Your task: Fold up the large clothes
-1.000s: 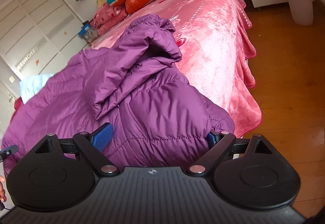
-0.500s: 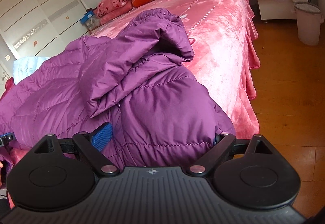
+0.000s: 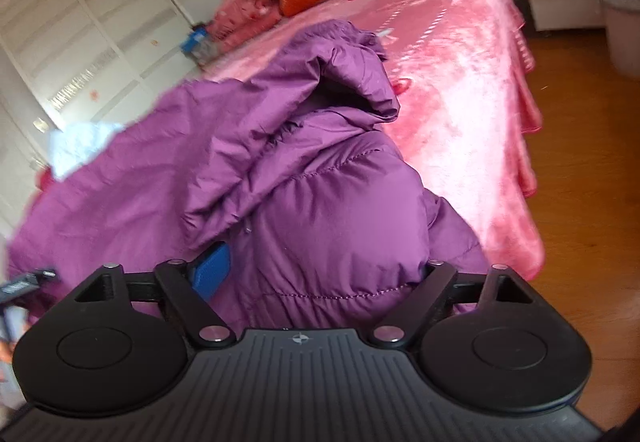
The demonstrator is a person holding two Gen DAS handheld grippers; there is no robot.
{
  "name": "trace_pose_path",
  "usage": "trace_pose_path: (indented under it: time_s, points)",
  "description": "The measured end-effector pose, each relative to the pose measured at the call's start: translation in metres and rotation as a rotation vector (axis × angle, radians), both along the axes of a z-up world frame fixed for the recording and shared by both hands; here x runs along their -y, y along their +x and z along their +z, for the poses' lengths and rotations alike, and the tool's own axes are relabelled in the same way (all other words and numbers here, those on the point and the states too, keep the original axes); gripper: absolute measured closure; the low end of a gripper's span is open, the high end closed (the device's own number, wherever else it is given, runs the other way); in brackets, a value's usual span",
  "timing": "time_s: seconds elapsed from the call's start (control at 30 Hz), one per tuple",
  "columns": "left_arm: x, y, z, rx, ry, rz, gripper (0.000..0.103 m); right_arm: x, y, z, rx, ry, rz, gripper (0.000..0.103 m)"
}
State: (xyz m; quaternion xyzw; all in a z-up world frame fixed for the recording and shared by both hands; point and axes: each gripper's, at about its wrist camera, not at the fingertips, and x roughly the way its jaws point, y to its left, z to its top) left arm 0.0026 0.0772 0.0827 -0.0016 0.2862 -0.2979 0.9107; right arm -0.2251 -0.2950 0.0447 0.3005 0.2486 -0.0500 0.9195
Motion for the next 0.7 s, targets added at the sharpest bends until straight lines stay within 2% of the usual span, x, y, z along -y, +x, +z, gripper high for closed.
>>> trace_pose_path:
  time_s: [0.1, 0.2, 0.33, 0.43, 0.57, 0.7]
  points:
    - [0.005, 0.005, 0.011, 0.003, -0.045, -0.002, 0.03, 0.007, -0.003, 0.007, 0.07, 0.104, 0.085, 0.0]
    - [0.013, 0.014, 0.024, 0.02, -0.108, 0.0, 0.031, 0.012, 0.0, 0.022, 0.157, 0.165, 0.149, 0.0]
    - [0.033, 0.039, 0.045, 0.037, -0.199, 0.005, 0.03, 0.021, 0.016, 0.051, 0.298, 0.232, 0.169, 0.0]
    - [0.057, 0.063, 0.054, 0.078, -0.194, 0.016, 0.026, 0.029, 0.039, 0.071, 0.369, 0.24, 0.162, 0.0]
    - [0.089, 0.094, 0.048, 0.092, -0.153, 0.054, 0.019, 0.03, 0.082, 0.085, 0.354, 0.167, 0.122, 0.0]
    - [0.118, 0.116, 0.026, 0.087, -0.042, 0.087, 0.013, 0.026, 0.123, 0.075, 0.244, 0.063, 0.068, 0.0]
